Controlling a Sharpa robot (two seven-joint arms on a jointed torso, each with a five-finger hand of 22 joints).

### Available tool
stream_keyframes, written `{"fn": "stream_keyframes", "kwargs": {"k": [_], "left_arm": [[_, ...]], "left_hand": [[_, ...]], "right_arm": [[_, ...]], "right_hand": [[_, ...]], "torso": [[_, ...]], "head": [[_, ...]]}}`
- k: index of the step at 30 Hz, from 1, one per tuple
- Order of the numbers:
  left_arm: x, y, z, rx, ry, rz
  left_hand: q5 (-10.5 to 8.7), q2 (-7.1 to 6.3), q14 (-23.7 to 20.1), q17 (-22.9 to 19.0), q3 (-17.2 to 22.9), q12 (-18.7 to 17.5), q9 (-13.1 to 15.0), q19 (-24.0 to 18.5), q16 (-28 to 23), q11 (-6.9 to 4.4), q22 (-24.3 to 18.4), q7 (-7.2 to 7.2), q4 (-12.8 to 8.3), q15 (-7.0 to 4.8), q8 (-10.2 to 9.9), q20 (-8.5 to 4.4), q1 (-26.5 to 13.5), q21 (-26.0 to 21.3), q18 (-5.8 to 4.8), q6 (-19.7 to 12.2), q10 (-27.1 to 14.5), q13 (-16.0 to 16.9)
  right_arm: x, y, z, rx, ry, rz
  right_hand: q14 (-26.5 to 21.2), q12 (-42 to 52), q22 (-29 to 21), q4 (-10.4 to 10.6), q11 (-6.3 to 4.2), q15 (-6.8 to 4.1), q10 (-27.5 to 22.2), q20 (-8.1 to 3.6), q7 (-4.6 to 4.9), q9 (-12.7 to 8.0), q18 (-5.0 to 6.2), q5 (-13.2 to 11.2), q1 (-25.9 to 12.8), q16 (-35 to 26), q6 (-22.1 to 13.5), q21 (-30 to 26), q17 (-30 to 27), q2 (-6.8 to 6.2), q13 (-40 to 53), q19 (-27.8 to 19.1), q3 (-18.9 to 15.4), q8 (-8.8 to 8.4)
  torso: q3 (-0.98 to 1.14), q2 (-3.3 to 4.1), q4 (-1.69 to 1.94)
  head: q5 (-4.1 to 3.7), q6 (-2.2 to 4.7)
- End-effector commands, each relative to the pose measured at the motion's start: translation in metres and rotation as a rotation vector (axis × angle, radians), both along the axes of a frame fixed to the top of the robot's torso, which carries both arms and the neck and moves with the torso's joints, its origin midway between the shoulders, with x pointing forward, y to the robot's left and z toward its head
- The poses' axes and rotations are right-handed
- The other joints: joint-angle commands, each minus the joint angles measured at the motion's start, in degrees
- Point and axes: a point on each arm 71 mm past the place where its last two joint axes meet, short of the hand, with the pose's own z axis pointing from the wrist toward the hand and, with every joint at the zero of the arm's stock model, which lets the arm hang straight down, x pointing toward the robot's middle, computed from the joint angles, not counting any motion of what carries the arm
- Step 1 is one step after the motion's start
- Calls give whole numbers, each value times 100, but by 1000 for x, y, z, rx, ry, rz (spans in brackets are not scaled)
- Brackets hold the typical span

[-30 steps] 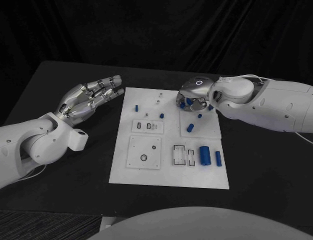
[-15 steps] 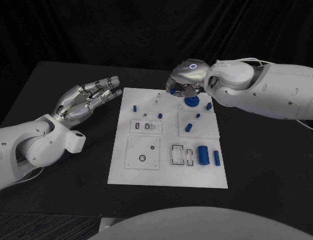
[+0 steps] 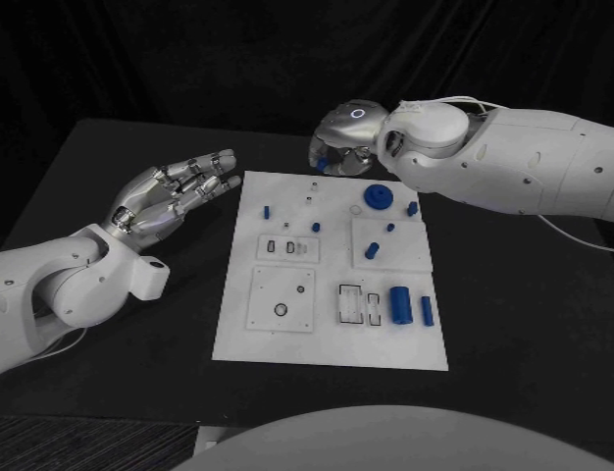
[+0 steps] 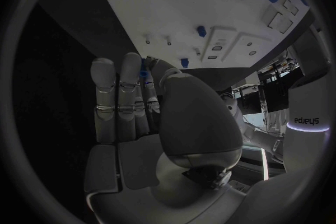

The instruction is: Assemble the parts on the task board

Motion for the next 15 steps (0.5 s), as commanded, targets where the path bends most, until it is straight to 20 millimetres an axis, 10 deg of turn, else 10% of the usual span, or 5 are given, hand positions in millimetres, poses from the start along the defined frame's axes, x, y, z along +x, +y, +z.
{"fn": "stream_keyframes", "kwargs": {"k": [1, 15], "left_arm": [[1, -2, 2, -9, -15, -1], [1, -5, 2, -13, -10, -15]], "left_hand": [[12, -11, 2, -6, 36, 29, 9, 15, 28, 42, -2, 46, 8, 40, 31, 43, 24, 2, 15, -9, -8, -2], [14, -3, -1, -9, 59, 25, 7, 16, 25, 47, -2, 50, 7, 47, 30, 51, 30, 3, 16, -19, -15, -4]], "right_arm": [[4, 1, -3, -5, 16, -3], [11, 3, -14, -30, 47, -29]], "right_hand": [[-32, -18, 13, -5, -1, 3, 36, 17, 9, 7, -35, -20, -33, 26, -39, 28, 14, -41, 9, -26, 29, -26], [-66, -87, 47, -2, 7, 13, 18, 29, 4, 5, -36, -65, -29, -1, -135, 32, -12, -78, -6, -55, 79, -88]], "torso": [[-6, 19, 33], [-20, 66, 91]], "head": [[-55, 1], [-155, 1]]}}
